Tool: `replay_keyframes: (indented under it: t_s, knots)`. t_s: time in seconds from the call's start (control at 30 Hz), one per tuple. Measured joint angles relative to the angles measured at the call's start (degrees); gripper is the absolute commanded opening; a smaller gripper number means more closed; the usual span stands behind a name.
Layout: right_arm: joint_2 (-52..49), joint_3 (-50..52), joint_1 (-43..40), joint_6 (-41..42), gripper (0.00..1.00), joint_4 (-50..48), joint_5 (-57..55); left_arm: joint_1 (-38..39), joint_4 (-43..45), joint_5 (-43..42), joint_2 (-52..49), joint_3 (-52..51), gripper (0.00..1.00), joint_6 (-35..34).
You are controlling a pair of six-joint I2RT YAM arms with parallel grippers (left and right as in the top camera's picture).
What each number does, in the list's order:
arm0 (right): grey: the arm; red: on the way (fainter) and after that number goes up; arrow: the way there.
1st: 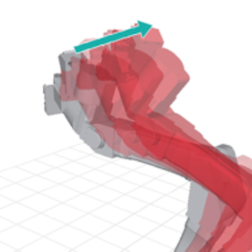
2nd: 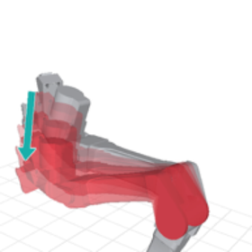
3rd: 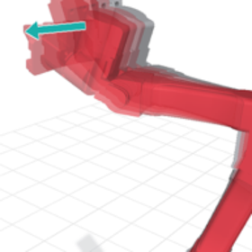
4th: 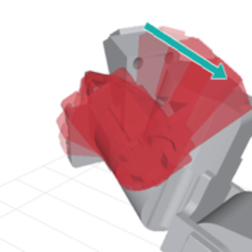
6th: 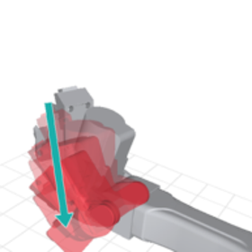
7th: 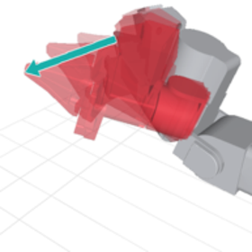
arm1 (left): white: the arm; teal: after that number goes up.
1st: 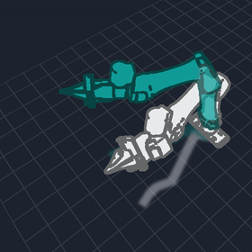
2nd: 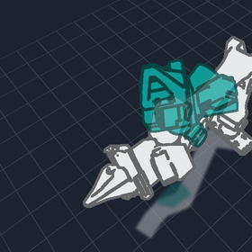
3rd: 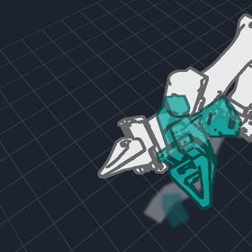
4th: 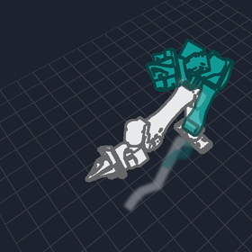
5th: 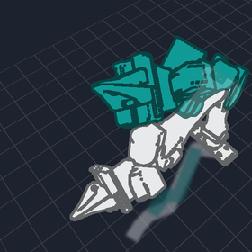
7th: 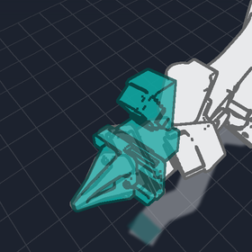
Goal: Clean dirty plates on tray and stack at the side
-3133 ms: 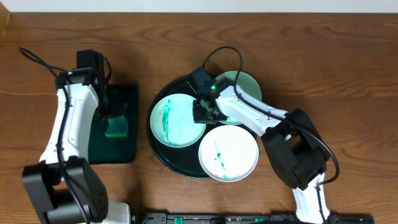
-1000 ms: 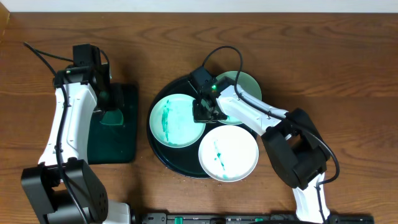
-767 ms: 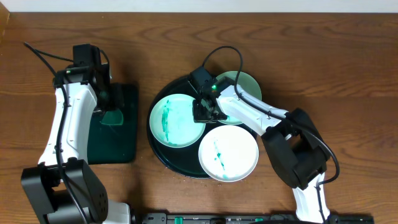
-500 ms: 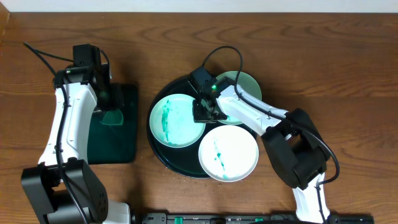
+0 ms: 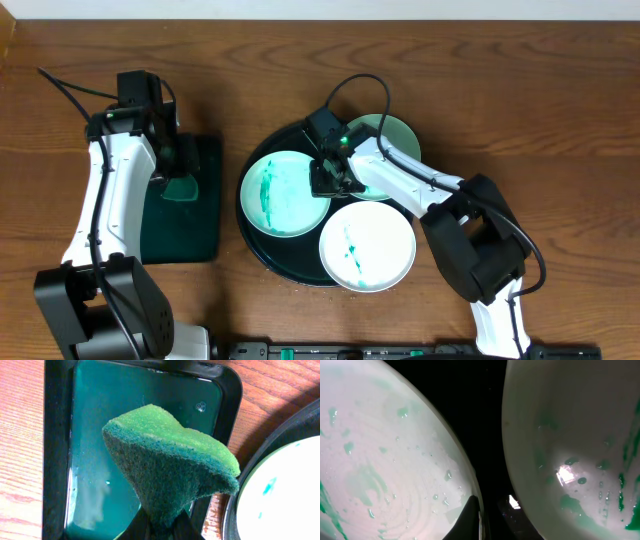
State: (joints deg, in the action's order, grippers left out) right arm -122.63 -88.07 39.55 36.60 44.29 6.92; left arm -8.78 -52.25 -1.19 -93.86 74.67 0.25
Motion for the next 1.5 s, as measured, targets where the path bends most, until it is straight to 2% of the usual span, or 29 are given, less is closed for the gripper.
replay_keyframes:
  t_s: [0.47,0.6,0.8,1.13,1.33,1.5]
  knots:
    - [0.0,0.0,0.0,0.0,0.01,0.0,0.0,0.0,0.2,-0.2,0.0,0.0,0.07,-0.6]
    - [0.0,0.0,0.0,0.0,0.01,0.0,0.0,0.7,1.4,-3.6,0.0,-0.1,0.07,-1.5]
    - [0.0,0.0,0.0,0.0,0.01,0.0,0.0,6.0,5.2,-9.3,0.0,-1.9,0.07,-3.4]
    - [0.0,0.0,0.0,0.0,0.01,0.0,0.0,17.7,9.3,-12.0,-5.7,-5.7,0.07,-9.3]
    - [0.0,0.0,0.0,0.0,0.01,0.0,0.0,19.1,9.4,-12.3,-13.3,-5.7,0.07,-10.6]
    - [0.0,0.0,0.0,0.0,0.01,0.0,0.1,19.1,9.9,-13.3,-14.3,-5.5,0.07,-10.8]
